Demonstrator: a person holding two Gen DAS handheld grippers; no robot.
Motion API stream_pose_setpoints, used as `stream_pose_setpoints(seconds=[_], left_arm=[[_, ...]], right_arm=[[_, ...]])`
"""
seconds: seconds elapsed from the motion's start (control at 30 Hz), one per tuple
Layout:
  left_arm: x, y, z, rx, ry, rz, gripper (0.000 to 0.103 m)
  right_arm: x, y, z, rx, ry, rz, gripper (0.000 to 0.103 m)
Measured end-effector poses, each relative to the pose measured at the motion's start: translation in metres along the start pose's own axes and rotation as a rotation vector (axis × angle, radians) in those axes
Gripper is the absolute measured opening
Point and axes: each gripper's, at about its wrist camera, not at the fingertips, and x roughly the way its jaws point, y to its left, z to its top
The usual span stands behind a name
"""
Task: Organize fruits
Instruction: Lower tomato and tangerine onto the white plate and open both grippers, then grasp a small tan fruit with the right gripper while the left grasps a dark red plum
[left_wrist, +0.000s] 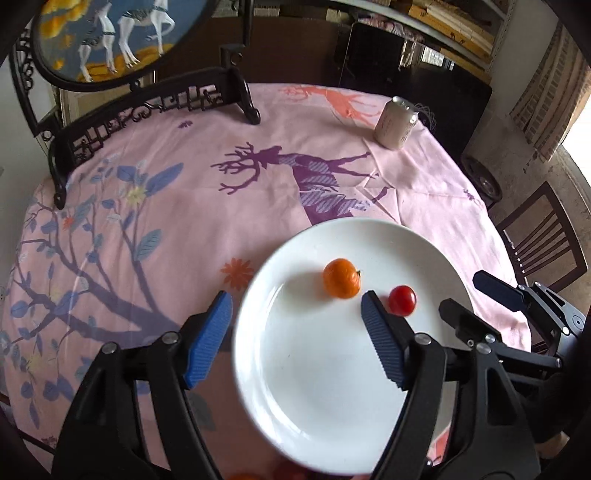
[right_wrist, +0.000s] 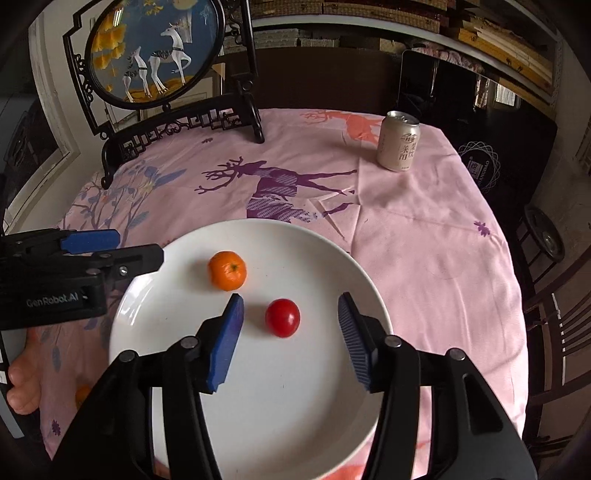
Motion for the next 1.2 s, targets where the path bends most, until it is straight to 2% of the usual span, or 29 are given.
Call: stream_pose_setpoints(seconds=[0.03,0.07,0.13,0.3,0.43,0.67,0.7,0.73,0.8,0.9,1.0,1.2], left_arm=[[-0.016,0.003,-0.013,0.01,-0.025,0.026,0.085],[-0.031,0.006,-0.028,0.018,-0.05,0.051,0.086],[-0.054,0.012,-0.065,0.033,-0.091,0.083,0.087],[-0.081,0.038,-0.157,-0.035,-0.125,0.088,0.087],[-0.085,0.053,-0.204,-0.066,-0.11,0.138,0.087],[-0.086,0.051,-0.232,-0.044,-0.078,0.127,0.087],[-0.087,0.05,-0.234,-0.04,-0.076,0.126,0.087],[-0.087,0.049,-0.237,-0.035,-0.074,0.127,0.087],[-0.088,0.047,-0.24,-0.026,-0.068,0.128,0.087],[-0.089,0.047,-0.243,-0.026,-0.064,0.12,0.087],[-0.088,0.046,-0.245,-0.015,-0.057,0.115,0.087],[-0.082,0.035,-0.249,0.034,-0.029,0.087,0.087]], right_arm=[[-0.016,0.003,-0.01,0.003,-0.014,0.014,0.056],[-0.031,0.005,-0.022,0.012,-0.03,0.038,0.058],[-0.057,0.011,-0.054,0.04,-0.06,0.063,0.07],[-0.097,0.028,-0.141,0.095,-0.116,0.039,0.071],[-0.108,0.034,-0.176,0.118,-0.11,-0.015,0.071],[-0.102,0.058,-0.195,0.044,-0.101,-0.031,0.071],[-0.099,0.062,-0.199,0.02,-0.102,-0.043,0.066],[-0.092,0.066,-0.201,0.0,-0.088,-0.044,0.052],[-0.079,0.068,-0.203,-0.005,-0.044,-0.009,0.039],[-0.061,0.07,-0.203,-0.005,-0.015,0.0,0.037],[-0.043,0.068,-0.202,0.008,0.019,0.011,0.026],[-0.064,0.07,-0.203,-0.001,-0.017,0.006,0.025]])
